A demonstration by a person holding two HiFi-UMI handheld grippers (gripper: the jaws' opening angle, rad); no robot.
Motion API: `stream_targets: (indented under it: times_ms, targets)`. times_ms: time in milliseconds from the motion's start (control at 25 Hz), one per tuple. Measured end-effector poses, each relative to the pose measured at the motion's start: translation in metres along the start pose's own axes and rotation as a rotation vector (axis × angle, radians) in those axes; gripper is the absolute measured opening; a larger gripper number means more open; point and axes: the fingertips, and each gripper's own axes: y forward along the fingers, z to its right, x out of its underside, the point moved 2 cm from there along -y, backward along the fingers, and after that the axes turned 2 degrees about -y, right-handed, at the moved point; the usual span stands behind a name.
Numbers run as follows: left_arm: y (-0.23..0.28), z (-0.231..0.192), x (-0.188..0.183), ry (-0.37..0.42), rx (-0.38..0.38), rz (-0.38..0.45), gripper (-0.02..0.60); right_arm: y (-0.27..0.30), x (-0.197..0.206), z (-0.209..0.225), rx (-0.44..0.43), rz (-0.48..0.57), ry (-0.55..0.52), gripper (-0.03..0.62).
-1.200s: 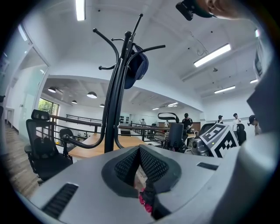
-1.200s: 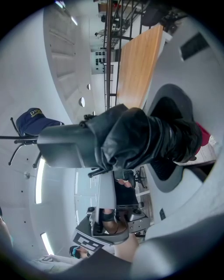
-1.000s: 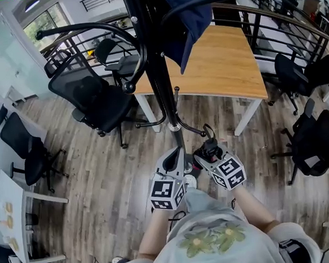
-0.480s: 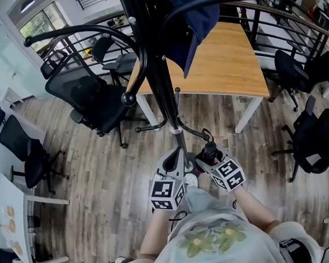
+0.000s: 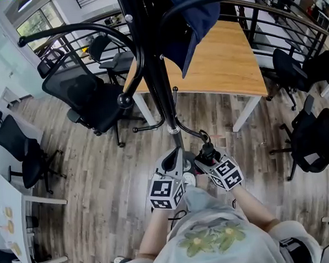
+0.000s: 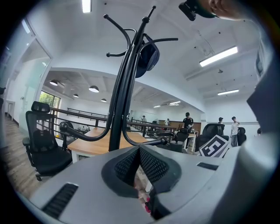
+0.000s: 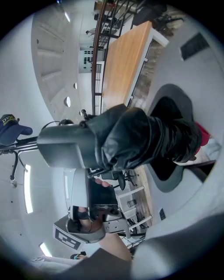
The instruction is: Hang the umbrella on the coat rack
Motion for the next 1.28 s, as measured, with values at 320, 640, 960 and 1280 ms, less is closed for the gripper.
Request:
stream_targets:
  times_ms: [320, 640, 960, 1280]
  targets:
    - [0.004, 0.000, 0.000, 0.001, 0.005, -0.002, 0.011, 0.003, 0.006, 0.002, -0.006, -0.019, 0.001, 0.235]
    - [0.006, -0.007, -0.001, 0.003, -0.009, -0.002, 0.011, 0.007, 0.012, 0.004, -0.010, -0.036, -0.002, 0.235]
    - [0.008, -0.007, 0.003, 0.003, -0.012, -0.008, 0.009, 0.012, 0.023, 0.007, -0.012, -0.058, 0.005, 0.235]
    - [0.006, -0.013, 0.004, 0.001, -0.011, -0.013, 0.011, 0.019, 0.026, 0.005, -0.012, -0.076, 0.002, 0.235]
